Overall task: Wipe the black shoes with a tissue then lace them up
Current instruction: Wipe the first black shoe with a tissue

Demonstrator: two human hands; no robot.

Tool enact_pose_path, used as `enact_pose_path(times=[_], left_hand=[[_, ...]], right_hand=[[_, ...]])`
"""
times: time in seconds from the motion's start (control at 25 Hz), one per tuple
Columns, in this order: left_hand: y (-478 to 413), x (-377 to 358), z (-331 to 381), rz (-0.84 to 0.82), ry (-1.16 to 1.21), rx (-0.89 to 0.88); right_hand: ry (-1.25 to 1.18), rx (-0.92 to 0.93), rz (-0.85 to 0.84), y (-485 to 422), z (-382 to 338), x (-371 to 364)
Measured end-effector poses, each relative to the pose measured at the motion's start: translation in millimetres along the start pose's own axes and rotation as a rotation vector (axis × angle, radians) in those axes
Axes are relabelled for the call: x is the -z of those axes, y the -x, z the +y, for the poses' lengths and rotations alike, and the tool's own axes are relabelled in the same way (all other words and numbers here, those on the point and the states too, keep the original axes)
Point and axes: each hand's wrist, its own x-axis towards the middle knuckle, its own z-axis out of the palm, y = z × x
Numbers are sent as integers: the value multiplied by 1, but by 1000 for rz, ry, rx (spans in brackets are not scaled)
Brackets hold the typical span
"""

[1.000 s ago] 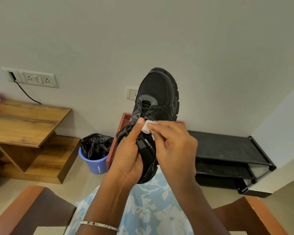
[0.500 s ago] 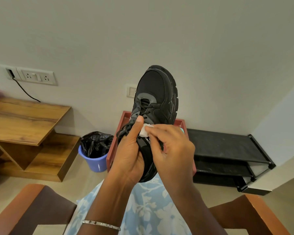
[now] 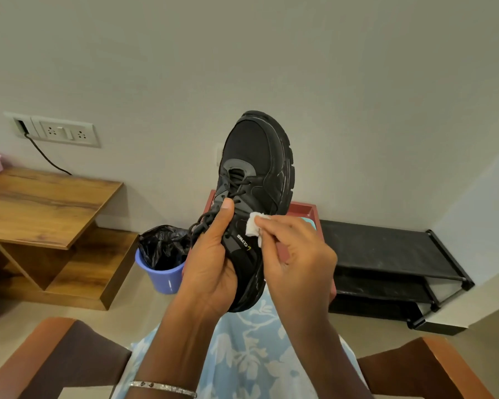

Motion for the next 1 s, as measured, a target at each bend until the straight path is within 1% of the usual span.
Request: enact_pose_path(times=[0.12, 0.2, 0.32, 0.44, 0.6, 0.64, 0.76, 0.84, 0.96, 1.0], left_hand=[[2, -4, -4, -20, -58, -3], [1, -3, -6, -19, -60, -34], [1, -2, -5, -40, -38, -65], [0, 0, -7, -41, -18, -45], [-2, -2, -12, -55, -107, -64], [-2, -4, -10, -51, -102, -68], [0, -5, -3, -62, -3, -55], [0, -5, -2, -52, -12, -48], [0, -6, -1, 1, -114, -82], [0, -7, 1, 14, -130, -89]], right_hand=[[17, -4, 48, -26, 5, -6], [28, 21, 19, -34, 1, -9], [-19, 26, -23, -13, -11, -10], [-22, 49, -31, -5, -9, -9], [53, 67, 110, -47, 8, -11], [49, 70, 106, -47, 5, -13], [-6, 108, -1, -24, -8, -17], [-21, 138, -27, -23, -3, -13], [30, 56, 42, -49, 24, -7], [25, 18, 33, -53, 28, -5]])
